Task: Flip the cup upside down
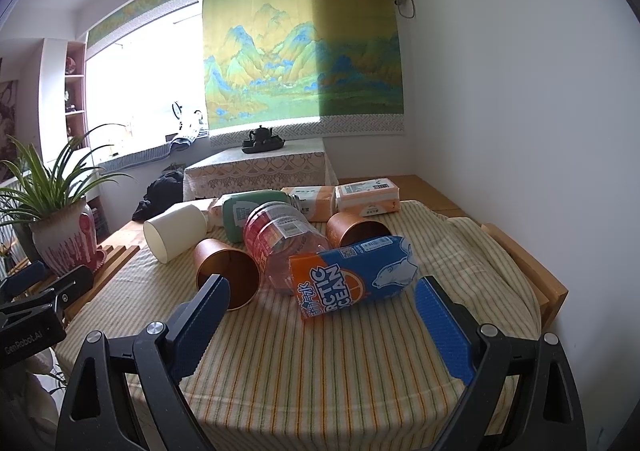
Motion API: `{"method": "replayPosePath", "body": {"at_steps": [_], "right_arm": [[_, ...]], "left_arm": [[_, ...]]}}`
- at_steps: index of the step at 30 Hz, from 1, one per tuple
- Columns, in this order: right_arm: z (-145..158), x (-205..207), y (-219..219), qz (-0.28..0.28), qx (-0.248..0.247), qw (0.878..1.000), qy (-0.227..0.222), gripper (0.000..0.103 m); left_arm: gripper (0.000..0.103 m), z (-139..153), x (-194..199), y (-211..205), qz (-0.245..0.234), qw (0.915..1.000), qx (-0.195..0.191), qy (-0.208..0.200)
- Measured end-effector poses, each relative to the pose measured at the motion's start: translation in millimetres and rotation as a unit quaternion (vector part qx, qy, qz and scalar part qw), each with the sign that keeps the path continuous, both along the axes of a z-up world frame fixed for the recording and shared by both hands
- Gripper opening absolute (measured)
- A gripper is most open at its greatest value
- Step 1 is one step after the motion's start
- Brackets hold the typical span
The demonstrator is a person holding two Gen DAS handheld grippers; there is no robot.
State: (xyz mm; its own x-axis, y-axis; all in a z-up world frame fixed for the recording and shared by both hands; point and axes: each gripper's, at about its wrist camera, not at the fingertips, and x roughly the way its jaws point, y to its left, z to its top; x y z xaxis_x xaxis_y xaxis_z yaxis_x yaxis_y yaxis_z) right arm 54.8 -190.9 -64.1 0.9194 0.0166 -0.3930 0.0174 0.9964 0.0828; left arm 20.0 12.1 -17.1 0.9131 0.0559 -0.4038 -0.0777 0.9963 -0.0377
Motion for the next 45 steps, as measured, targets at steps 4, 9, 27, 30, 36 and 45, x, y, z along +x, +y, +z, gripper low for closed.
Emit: {"method": "replayPosePath", "body": {"at_steps": [4,9,27,30,36,45], "right_arm": [[-1,0,0,0.001,-0.001,1.000,0.001,0.092],[-2,1,-2,0.002,0.000,1.000,0.003,0.092],[-12,20,-27,0.027,0.034,0.998,0.045,0.092],[-9,31,-31,0.046,0.041,0.996,0.059,0.092],[2,58,-35,0.085,0.030,0.992,0.084,0.092],[19,105,-65,0.103,0.040,0.985,0.129,0.092]], "left_arm": [[0.103,-1,1,-4,-0.003,1.0000,0.001,0.002],[0.103,-2,2,-7,-0.006,1.0000,0.001,0.005],[0.103,-6,23,-8,-0.015,0.9995,0.001,0.028],[0.103,-8,27,-8,-0.015,0.9994,0.002,0.031],[0.103,-13,36,-8,-0.022,0.9989,0.000,0.042],[0.103,-16,50,-6,-0.035,0.9975,-0.001,0.061]]}}
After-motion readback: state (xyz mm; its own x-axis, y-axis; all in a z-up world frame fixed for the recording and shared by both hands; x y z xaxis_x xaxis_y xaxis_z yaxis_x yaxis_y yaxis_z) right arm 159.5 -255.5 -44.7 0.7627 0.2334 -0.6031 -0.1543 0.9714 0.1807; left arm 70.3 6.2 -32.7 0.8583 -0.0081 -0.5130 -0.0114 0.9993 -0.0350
